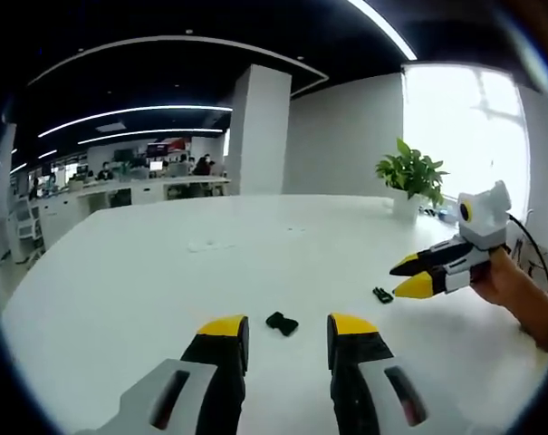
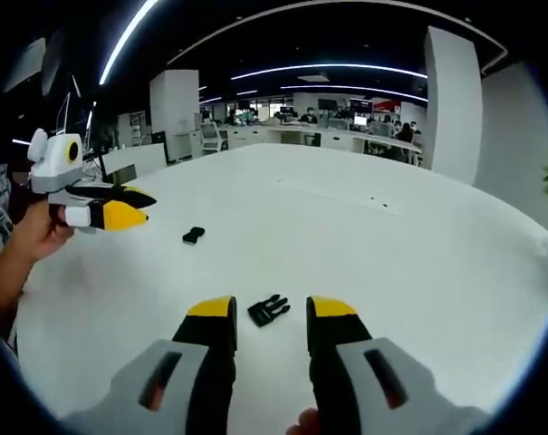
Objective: Snap the two parts of the plastic buckle together until the buckle closes and remains connected.
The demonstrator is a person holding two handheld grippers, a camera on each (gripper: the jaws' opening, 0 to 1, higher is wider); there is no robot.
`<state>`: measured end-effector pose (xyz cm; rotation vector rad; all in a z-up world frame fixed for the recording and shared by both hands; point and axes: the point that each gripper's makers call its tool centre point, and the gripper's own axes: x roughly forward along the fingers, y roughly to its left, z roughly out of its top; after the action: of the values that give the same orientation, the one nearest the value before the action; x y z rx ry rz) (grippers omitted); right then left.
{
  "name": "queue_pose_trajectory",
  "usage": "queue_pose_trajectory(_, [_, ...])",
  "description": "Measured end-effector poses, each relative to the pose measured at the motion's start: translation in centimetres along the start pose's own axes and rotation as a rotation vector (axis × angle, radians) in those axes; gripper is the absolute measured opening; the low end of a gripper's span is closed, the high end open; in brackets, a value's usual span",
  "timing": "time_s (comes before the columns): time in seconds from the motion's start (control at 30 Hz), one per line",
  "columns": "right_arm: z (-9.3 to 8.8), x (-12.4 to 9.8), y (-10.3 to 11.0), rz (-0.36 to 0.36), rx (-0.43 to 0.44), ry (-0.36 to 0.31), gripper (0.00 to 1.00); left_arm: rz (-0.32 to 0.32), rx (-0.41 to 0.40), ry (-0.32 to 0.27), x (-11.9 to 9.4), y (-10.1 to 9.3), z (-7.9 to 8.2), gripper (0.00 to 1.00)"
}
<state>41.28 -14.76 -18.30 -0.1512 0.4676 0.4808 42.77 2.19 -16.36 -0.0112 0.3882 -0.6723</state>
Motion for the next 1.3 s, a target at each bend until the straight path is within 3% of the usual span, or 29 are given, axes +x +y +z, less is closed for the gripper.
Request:
queue_pose_trajectory(0.3, [-0.2, 0.3, 0.1, -0.010, -0.021, 0.009, 0.31, 0.013, 0.023, 0.036, 1.9, -0.2, -1.4, 0.33])
queue_pose_trajectory(0.53, [-0.5, 0.6, 0.1, -0.014, -0.033, 0.019, 0.32, 0.018, 0.048, 0.048, 2.8, -0.9, -1.5, 0.31])
queue_pose_trajectory(0.8, [-0.7, 0.7, 0.2, -0.017, -0.041, 0.027, 0.32, 0.053, 0.047, 0.068, 3.7, -0.3, -2.1, 0.28])
queue_pose_trajectory(1.3, [-0.9, 1.0, 0.4, -0.012, -0.051, 0.035, 0.32, 0.062, 0.052, 0.109, 5.2, -0.5, -3.0, 0.26])
